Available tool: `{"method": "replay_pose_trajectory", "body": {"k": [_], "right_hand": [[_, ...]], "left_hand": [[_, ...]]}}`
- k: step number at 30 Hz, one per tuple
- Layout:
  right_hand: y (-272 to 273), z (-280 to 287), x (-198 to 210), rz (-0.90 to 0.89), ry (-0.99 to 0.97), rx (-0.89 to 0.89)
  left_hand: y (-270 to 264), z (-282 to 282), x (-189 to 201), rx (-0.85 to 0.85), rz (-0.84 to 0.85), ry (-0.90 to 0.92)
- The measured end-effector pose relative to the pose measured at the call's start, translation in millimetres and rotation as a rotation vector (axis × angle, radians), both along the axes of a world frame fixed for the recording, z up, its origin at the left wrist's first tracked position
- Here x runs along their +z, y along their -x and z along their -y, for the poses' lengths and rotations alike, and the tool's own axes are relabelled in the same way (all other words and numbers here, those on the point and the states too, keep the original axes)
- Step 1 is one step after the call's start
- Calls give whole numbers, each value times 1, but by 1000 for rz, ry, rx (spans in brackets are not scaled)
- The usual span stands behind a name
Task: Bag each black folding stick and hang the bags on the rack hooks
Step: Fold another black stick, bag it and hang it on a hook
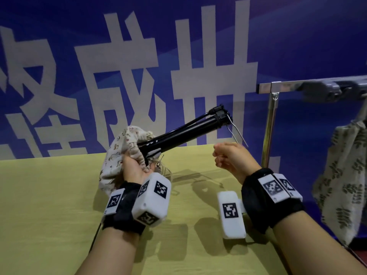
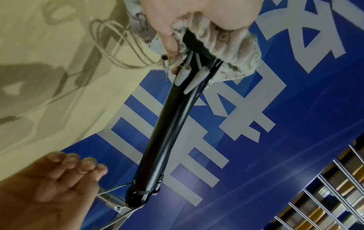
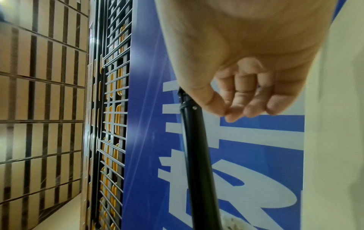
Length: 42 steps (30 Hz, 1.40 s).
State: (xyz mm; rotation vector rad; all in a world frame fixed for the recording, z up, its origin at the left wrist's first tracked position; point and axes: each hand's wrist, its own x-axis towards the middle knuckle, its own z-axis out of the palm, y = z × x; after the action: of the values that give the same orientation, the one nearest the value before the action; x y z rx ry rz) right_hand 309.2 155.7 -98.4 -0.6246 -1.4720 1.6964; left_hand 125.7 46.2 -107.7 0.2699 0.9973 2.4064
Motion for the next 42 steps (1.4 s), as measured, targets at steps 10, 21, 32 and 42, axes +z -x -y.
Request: {"method": "replay_pose_trajectory", "body": {"k": [10,21,32,42], "right_hand": [[-17,-34,-20,195,274,-257],[-13,-25,-8,-357,386,-125],[-15,-15,-4,-514,383,46],[-9,-19,-13,-400,408,-169]], "left_hand": [[7,10,0,-1,50,-124],[-25,2,-2,-150,-74,-50],[-13,0,-3,-289,-122,249],[-4,-6,-16,-208,-175,348]]}}
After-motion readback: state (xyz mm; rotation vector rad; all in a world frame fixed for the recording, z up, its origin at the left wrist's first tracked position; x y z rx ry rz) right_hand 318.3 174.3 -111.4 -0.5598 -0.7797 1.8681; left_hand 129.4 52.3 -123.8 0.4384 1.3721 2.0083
